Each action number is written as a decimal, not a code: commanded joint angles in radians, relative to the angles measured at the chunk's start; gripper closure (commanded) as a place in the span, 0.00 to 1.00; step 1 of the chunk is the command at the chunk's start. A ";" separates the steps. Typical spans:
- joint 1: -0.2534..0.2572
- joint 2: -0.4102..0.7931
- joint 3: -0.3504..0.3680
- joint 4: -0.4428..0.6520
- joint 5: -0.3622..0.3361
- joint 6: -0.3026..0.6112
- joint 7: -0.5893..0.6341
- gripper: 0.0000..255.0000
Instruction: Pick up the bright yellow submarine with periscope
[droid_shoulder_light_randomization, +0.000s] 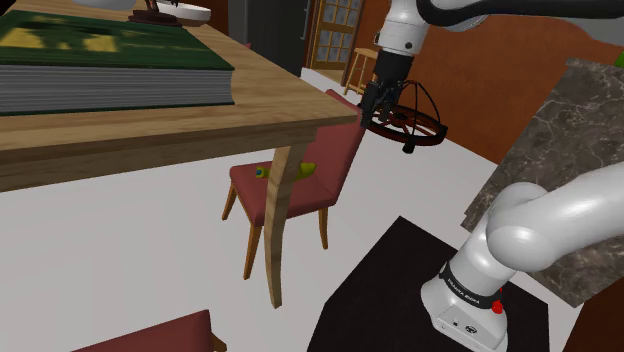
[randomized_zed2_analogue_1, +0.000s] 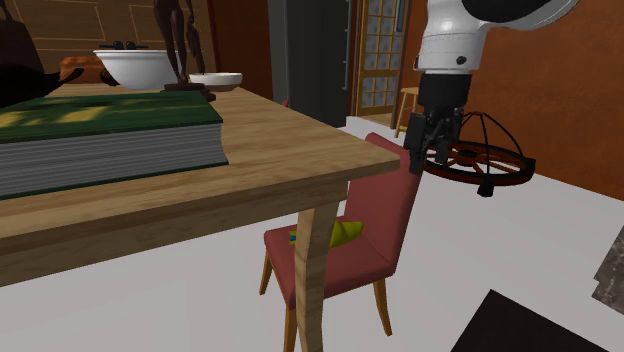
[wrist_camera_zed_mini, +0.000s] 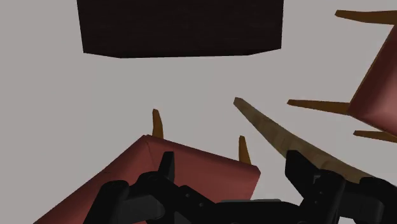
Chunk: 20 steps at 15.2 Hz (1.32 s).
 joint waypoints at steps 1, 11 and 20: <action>-0.008 0.082 -0.004 0.028 0.008 0.042 0.011 0.00; -0.037 0.488 -0.028 0.260 0.052 0.157 0.060 0.00; -0.064 0.861 -0.051 0.571 0.108 0.164 0.096 0.00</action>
